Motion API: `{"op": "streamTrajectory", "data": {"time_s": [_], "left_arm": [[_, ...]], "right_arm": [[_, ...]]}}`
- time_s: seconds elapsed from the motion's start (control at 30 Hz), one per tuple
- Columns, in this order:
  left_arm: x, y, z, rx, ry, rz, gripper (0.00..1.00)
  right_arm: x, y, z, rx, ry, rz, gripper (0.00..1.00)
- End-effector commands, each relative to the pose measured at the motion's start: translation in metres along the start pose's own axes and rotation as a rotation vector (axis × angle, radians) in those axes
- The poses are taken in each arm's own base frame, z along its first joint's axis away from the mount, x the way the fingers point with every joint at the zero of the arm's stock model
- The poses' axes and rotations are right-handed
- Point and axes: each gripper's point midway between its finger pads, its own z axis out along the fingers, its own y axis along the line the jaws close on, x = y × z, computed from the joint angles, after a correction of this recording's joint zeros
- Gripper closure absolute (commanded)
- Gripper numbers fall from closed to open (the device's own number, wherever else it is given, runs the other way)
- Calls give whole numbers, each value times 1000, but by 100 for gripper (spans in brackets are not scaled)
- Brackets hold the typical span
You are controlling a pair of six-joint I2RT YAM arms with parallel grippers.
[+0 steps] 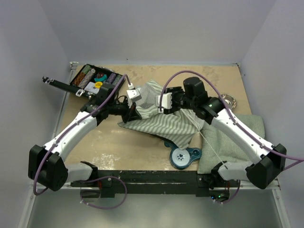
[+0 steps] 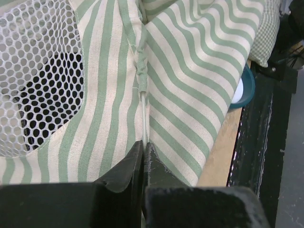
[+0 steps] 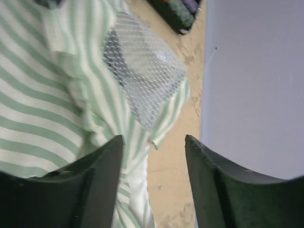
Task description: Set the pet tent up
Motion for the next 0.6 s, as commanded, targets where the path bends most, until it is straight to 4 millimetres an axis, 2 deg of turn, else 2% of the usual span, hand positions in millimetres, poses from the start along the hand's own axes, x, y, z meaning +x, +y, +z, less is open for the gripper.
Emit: {"op": "streamTrajectory", "data": {"time_s": [0.0, 0.1, 0.17, 0.27, 0.37, 0.4, 0.43, 0.47, 0.57], "left_arm": [[8, -11, -11, -8, -11, 81, 100], [17, -14, -17, -37, -20, 107, 100], [27, -15, -19, -53, -11, 110, 100], [36, -14, -20, -76, -8, 113, 100], [41, -15, -20, -81, -7, 108, 100], [41, -15, -20, -82, -9, 107, 100], [41, -15, -20, -80, -10, 105, 100], [42, -15, -19, -82, -10, 106, 100], [41, -15, -20, -84, -12, 110, 100]], "right_arm": [[-16, -39, -37, 145, -49, 282, 34], [20, -41, -49, 220, 12, 511, 29], [62, -39, -62, 283, 74, 712, 28], [106, -33, -82, 344, 102, 948, 22], [144, -16, -97, 402, 128, 1179, 18], [154, -7, -101, 404, 134, 1227, 12], [160, 1, -98, 403, 128, 1247, 10], [173, 0, -106, 434, 139, 1258, 9], [198, 8, -105, 425, 111, 1298, 10]]}}
